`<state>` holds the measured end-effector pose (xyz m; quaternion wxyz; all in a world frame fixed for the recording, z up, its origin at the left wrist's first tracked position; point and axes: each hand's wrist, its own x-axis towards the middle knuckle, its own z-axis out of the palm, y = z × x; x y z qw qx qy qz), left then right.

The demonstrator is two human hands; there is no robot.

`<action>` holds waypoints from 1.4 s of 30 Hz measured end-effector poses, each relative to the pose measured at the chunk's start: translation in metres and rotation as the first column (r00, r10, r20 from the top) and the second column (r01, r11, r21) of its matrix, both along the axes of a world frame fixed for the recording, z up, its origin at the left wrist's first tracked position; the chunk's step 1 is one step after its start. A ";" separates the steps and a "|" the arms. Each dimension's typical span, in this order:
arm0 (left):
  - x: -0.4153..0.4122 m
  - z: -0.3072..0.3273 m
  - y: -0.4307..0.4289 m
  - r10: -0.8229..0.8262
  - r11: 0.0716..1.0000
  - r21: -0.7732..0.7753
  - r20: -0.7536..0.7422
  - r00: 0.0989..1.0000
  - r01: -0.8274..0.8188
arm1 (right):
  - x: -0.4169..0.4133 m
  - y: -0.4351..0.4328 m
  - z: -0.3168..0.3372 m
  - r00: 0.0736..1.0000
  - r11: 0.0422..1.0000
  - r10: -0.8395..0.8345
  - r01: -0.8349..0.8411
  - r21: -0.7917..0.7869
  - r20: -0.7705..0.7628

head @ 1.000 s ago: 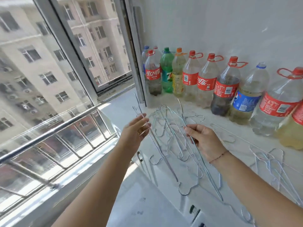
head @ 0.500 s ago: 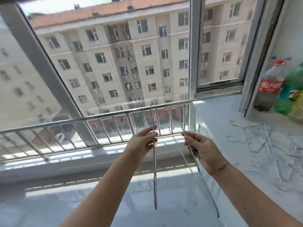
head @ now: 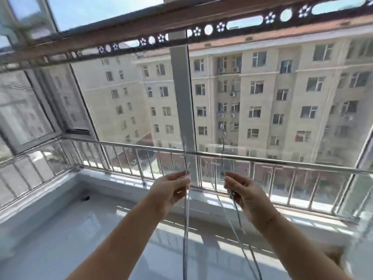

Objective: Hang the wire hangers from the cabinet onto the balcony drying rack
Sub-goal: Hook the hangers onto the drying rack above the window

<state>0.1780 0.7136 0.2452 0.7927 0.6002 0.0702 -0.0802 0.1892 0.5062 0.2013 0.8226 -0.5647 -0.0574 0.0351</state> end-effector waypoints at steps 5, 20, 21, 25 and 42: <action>0.008 0.026 0.110 0.121 0.991 0.062 0.023 0.992 -0.122 | 0.027 0.115 0.025 0.995 0.997 0.080 -0.081 0.013 0.053; 0.084 0.063 0.357 0.428 0.900 0.041 0.115 0.897 -0.434 | 0.160 0.380 0.067 0.930 0.940 0.337 -0.342 0.011 0.146; 0.092 0.066 0.372 0.444 0.892 0.043 0.117 0.888 -0.451 | 0.173 0.397 0.069 0.925 0.935 0.350 -0.355 0.006 0.145; 0.123 0.077 0.433 0.508 0.853 0.060 0.137 0.850 -0.519 | 0.219 0.463 0.086 0.900 0.912 0.408 -0.411 -0.014 0.152; 0.248 0.109 0.670 0.508 0.839 0.088 0.228 0.830 -0.537 | 0.346 0.719 0.129 0.897 0.934 0.343 -0.357 -0.001 0.279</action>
